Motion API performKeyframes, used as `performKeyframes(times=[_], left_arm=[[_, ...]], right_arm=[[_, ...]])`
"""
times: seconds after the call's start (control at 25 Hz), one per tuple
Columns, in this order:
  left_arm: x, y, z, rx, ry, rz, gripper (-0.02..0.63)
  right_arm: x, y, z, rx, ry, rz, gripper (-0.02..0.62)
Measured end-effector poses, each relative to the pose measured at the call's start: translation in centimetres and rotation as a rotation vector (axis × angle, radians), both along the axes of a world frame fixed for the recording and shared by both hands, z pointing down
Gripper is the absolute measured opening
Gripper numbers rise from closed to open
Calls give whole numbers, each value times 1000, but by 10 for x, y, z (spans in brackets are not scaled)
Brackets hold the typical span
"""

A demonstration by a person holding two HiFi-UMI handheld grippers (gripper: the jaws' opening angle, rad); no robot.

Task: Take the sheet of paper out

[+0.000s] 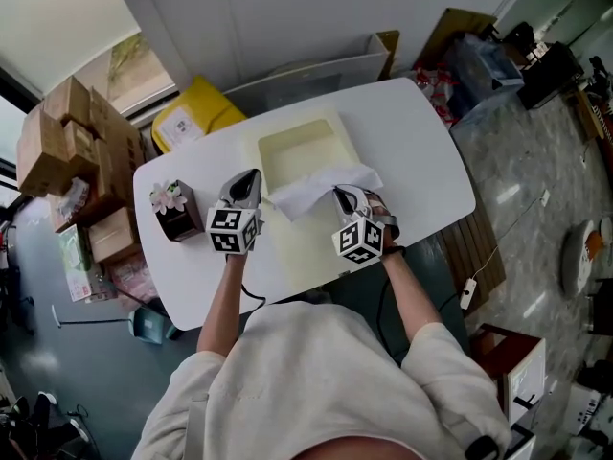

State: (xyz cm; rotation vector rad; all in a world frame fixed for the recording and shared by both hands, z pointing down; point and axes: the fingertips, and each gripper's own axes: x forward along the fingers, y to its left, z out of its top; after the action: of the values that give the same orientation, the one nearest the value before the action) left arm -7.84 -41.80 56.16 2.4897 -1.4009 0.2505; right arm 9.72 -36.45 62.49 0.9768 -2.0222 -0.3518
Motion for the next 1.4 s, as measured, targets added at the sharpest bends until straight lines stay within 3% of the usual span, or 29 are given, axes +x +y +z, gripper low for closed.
performKeyframes(times=[0.32, 0.6, 1.04, 1.4], left_arm=[[-7, -5, -28, 54, 2, -26, 0], [-9, -5, -44, 88, -18, -36, 0], [-21, -17, -73, 134, -7, -54, 0], [-22, -29, -82, 137, 1, -37, 0]], right_arm=[[-6, -17, -53, 34, -143, 25, 5], [-5, -33, -75, -64, -420, 138, 3], [13, -56, -103, -71, -826, 348, 3], [24, -62, -132, 40, -934, 406, 3]])
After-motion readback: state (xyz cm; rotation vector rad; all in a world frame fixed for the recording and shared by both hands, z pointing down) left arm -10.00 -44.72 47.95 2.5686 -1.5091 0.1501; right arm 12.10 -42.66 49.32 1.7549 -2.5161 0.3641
